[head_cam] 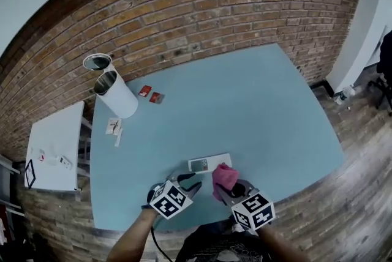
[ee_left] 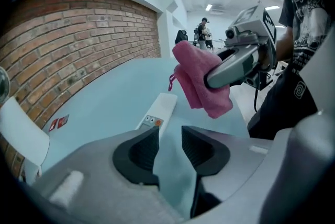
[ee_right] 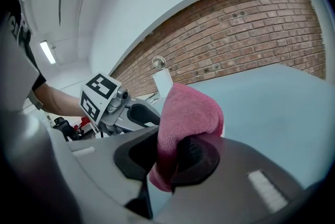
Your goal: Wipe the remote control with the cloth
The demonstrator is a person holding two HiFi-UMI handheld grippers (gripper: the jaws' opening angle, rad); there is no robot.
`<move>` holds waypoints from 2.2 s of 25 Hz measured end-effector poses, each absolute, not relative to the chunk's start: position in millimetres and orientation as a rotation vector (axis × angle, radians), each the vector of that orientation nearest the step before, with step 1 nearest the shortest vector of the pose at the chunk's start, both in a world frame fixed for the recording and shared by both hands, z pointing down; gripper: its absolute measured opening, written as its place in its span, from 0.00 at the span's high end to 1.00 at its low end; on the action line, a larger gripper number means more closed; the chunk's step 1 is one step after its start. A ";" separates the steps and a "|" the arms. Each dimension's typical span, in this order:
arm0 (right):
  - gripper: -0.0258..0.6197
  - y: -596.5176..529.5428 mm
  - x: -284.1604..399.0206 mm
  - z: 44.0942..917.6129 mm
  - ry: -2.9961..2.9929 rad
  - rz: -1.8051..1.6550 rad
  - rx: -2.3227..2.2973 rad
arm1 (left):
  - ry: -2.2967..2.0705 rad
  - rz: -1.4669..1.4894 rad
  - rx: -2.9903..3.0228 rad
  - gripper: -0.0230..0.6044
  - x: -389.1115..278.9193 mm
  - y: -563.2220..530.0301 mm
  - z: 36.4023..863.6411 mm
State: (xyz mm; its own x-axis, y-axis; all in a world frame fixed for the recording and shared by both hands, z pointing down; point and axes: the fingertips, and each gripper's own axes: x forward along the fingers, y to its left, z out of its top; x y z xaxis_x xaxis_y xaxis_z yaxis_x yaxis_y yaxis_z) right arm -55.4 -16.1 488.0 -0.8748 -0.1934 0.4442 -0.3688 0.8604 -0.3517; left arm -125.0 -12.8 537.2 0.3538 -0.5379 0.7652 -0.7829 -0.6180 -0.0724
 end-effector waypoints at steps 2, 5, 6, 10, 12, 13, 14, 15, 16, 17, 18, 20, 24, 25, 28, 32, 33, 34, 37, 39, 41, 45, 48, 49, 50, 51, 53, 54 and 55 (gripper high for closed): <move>0.86 -20.0 -60.8 485.8 -2.625 0.593 0.422 | -1.140 1.190 2.339 0.70 -133.8 -21.4 537.9; 0.86 -23.2 -69.4 485.3 -2.604 0.564 0.423 | -1.084 1.256 2.364 0.67 -143.9 -32.7 543.2; 0.86 -23.3 -72.0 486.7 -2.595 0.558 0.424 | -1.061 1.273 2.373 0.64 -146.0 -35.7 546.6; 0.86 -23.7 -83.8 491.5 -2.572 0.562 0.429 | -0.962 1.302 2.410 0.51 -150.5 -46.0 559.9; 0.86 -24.5 -90.9 492.4 -2.567 0.574 0.430 | -0.900 1.309 2.434 0.50 -150.0 -48.8 563.8; 0.86 -25.4 -94.4 492.9 -2.564 0.581 0.430 | -0.867 1.312 2.446 0.50 -148.9 -49.5 566.1; 0.86 -26.6 -97.7 493.7 -2.561 0.591 0.430 | -0.831 1.313 2.455 0.50 -147.2 -49.6 569.2; 0.86 -28.3 -101.0 494.7 -2.558 0.607 0.432 | -0.791 1.315 2.462 0.44 -145.3 -49.0 572.9; 0.86 -30.3 -104.4 495.6 -2.556 0.631 0.435 | -0.752 1.320 2.468 0.41 -143.5 -47.9 576.5; 0.86 -32.3 -107.8 496.2 -2.555 0.662 0.436 | -0.722 1.326 2.477 0.41 -142.1 -46.8 579.3; 0.86 -33.9 -110.9 496.7 -2.554 0.692 0.436 | -0.702 1.330 2.488 0.41 -141.1 -46.2 581.1; 0.86 -36.6 -115.5 498.1 -2.551 0.724 0.435 | -0.689 1.332 2.506 0.41 -140.3 -47.0 583.8; 0.86 -44.0 -125.8 499.4 -2.556 0.737 0.448 | -0.659 1.319 2.526 0.41 -138.8 -48.1 588.5; 0.86 -47.1 -130.5 498.4 -2.564 0.745 0.452 | -0.646 1.302 2.522 0.41 -138.5 -48.0 589.3; 0.86 -59.4 -147.4 495.4 -2.592 0.756 0.471 | -0.618 1.242 2.484 0.42 -138.4 -48.9 591.1; 0.86 -70.8 -167.3 498.7 -2.608 0.800 0.496 | -0.595 1.281 2.440 0.43 -138.2 -49.2 590.6; 0.86 -71.0 -171.3 501.9 -2.605 0.804 0.492 | -0.593 1.287 2.434 0.44 -138.1 -50.0 590.4; 0.86 -70.0 -174.7 505.6 -2.600 0.801 0.485 | -0.595 1.287 2.431 0.45 -138.0 -50.7 590.2; 0.86 -63.5 -178.9 515.9 -2.588 0.745 0.469 | -0.609 1.295 2.417 0.46 -137.0 -50.8 589.6; 0.86 -63.7 -177.2 518.2 -2.591 0.692 0.478 | -0.608 1.324 2.396 0.46 -137.2 -50.9 589.8; 0.86 -66.9 -173.8 517.9 -2.594 0.650 0.491 | -0.601 1.355 2.372 0.46 -137.1 -52.2 590.1; 0.86 -67.5 -166.8 518.2 -2.594 0.596 0.491 | -0.601 1.373 2.346 0.46 -135.5 -51.3 591.3; 0.86 -68.0 -161.8 517.7 -2.605 0.598 0.472 | -0.612 1.384 2.340 0.46 -134.9 -51.1 592.0; 0.86 -69.2 -159.3 517.4 -2.607 0.602 0.466 | -0.613 1.386 2.338 0.46 -134.5 -51.2 592.2; 0.86 -70.7 -156.7 517.2 -2.608 0.608 0.461 | -0.613 1.388 2.337 0.47 -134.2 -51.4 592.4; 0.86 -72.0 -154.0 517.2 -2.607 0.615 0.455 | -0.610 1.389 2.335 0.48 -134.2 -51.2 592.5; 0.86 -72.0 -148.8 518.0 -2.604 0.635 0.439 | -0.602 1.387 2.333 0.48 -135.3 -49.3 593.3; 0.86 -71.8 -145.6 518.4 -2.603 0.649 0.432 | -0.600 1.384 2.334 0.47 -135.8 -48.5 593.5; 0.86 -72.3 -142.0 518.5 -2.603 0.666 0.427 | -0.601 1.381 2.336 0.47 -135.9 -48.4 593.4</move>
